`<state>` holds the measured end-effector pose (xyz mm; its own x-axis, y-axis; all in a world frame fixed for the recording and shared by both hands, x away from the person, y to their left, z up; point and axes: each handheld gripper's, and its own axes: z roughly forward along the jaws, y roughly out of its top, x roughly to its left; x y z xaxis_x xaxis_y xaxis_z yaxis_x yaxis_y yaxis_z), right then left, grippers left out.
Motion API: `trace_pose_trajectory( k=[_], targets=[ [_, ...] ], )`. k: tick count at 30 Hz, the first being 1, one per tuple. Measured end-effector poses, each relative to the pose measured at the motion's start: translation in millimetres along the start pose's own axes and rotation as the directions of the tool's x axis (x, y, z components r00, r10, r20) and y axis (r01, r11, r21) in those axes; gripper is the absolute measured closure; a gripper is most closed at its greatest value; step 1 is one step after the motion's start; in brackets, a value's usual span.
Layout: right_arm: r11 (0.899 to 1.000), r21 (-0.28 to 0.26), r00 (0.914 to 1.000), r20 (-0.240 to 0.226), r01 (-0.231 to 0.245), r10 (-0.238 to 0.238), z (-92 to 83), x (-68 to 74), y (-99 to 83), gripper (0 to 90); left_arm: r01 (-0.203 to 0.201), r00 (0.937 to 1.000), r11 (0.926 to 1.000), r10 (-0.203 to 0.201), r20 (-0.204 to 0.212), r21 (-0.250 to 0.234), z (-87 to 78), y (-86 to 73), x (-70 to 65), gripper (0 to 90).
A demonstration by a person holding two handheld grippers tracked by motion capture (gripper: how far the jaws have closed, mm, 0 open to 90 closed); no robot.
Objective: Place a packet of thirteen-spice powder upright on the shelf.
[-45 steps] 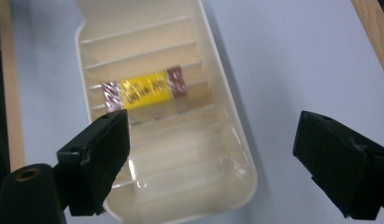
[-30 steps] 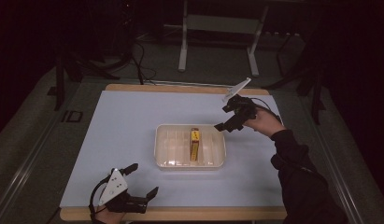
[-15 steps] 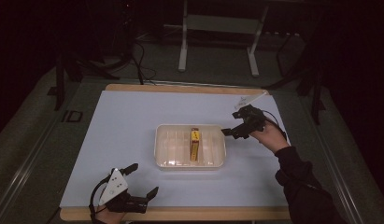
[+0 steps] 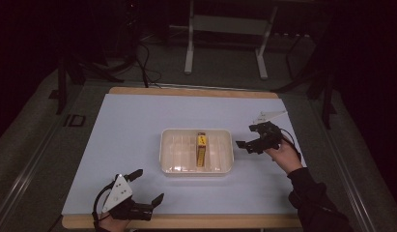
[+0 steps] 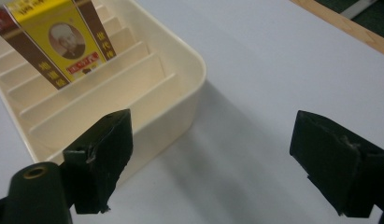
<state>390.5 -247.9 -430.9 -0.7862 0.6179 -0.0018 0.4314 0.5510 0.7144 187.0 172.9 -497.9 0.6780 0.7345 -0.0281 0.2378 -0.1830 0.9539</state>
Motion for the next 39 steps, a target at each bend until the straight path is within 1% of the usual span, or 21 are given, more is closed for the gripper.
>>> trace_pose_trajectory(
  k=[6,8,10,16,17,20,22,23,25,27,28,29,31,33,34,36,37,38,39],
  targets=[
    [1.0,-0.021,0.9995,0.023,-0.02,0.02,-2.6,1.9,-15.4,13.2,0.001,1.0,1.0,-0.001,0.0,-0.001,0.2,0.0,-0.1,0.0],
    [0.999,-0.028,0.9985,0.049,-0.023,0.025,-3.4,2.8,-20.0,13.2,0.0,1.0,1.0,0.0,0.001,0.0,0.4,0.1,-0.3,0.0],
    [0.998,-0.043,0.9978,0.055,-0.035,0.037,-3.9,2.9,-23.6,13.2,-0.002,1.0,1.0,0.002,0.001,0.002,0.4,0.2,-0.2,0.0],
    [0.995,-0.074,0.9923,0.101,-0.065,0.072,-4.9,3.4,-36.2,13.2,-0.001,1.0,1.0,0.001,0.002,0.002,0.5,0.2,-0.2,0.0],
    [0.994,-0.083,0.9898,0.119,-0.069,0.078,-4.8,4.3,-39.0,13.2,0.0,1.0,1.0,0.0,0.004,0.0,0.5,0.2,-0.2,0.0],
    [0.993,-0.089,0.9841,0.152,-0.079,0.092,-3.8,5.7,-46.9,13.2,0.0,1.0,1.0,0.0,0.004,0.0,0.3,0.3,-0.2,0.0],
    [0.991,-0.094,0.9822,0.156,-0.091,0.105,-3.1,6.0,-51.2,13.1,-0.001,1.0,1.0,0.001,0.004,-0.001,0.3,0.4,-0.6,0.0],
    [0.992,-0.091,0.9785,0.178,-0.089,0.104,-2.1,6.5,-54.7,13.1,-0.001,1.0,1.0,0.001,0.005,-0.001,0.2,0.4,-0.7,0.0],
    [0.991,-0.096,0.9759,0.187,-0.096,0.112,-1.6,6.7,-58.5,13.1,-0.004,1.0,1.0,0.004,0.008,-0.004,0.1,0.6,-0.8,0.0],
    [0.988,-0.104,0.9718,0.193,-0.117,0.136,-1.7,7.7,-62.2,13.1,-0.005,1.0,1.0,0.005,0.008,-0.004,0.0,0.7,-0.9,0.0],
    [0.987,-0.11,0.97,0.2,-0.118,0.138,-1.8,8.0,-64.0,13.1,-0.004,1.0,1.0,0.004,0.008,-0.003,0.0,0.7,-0.7,0.0],
    [0.985,-0.118,0.9664,0.207,-0.13,0.152,-1.9,9.3,-65.6,13.1,-0.005,1.0,1.0,0.005,0.008,-0.002,0.0,0.7,-0.6,0.0],
    [0.982,-0.135,0.9623,0.218,-0.135,0.162,-2.6,10.6,-68.7,13.0,-0.003,1.0,1.0,0.003,0.008,-0.001,-0.1,0.6,-0.6,0.0],
    [0.978,-0.156,0.9555,0.24,-0.136,0.171,-3.9,12.4,-71.5,13.0,-0.004,1.0,1.0,0.004,0.009,0.001,-0.2,0.6,-0.5,0.0],
    [0.977,-0.158,0.9558,0.236,-0.141,0.176,-4.2,12.7,-72.6,13.0,-0.004,0.9999,1.0,0.004,0.01,0.001,-0.2,0.5,-0.5,0.0],
    [0.976,-0.164,0.9531,0.241,-0.147,0.184,-4.7,16.0,-75.2,13.0,-0.004,0.9999,1.0,0.004,0.011,0.002,-0.1,0.4,-0.5,0.0],
    [0.976,-0.161,0.9533,0.242,-0.144,0.18,-4.3,18.0,-76.2,13.0,-0.005,0.9999,1.0,0.005,0.011,0.004,-0.1,0.4,-0.5,0.0],
    [0.978,-0.155,0.9522,0.251,-0.137,0.174,-4.3,19.7,-77.1,13.0,-0.005,0.9999,1.0,0.005,0.012,0.005,0.0,0.4,-0.5,0.0],
    [0.978,-0.156,0.9502,0.257,-0.139,0.176,-5.0,21.1,-78.0,13.0,-0.004,0.9999,1.0,0.004,0.013,0.005,0.0,0.4,-0.7,0.0]
  ],
)
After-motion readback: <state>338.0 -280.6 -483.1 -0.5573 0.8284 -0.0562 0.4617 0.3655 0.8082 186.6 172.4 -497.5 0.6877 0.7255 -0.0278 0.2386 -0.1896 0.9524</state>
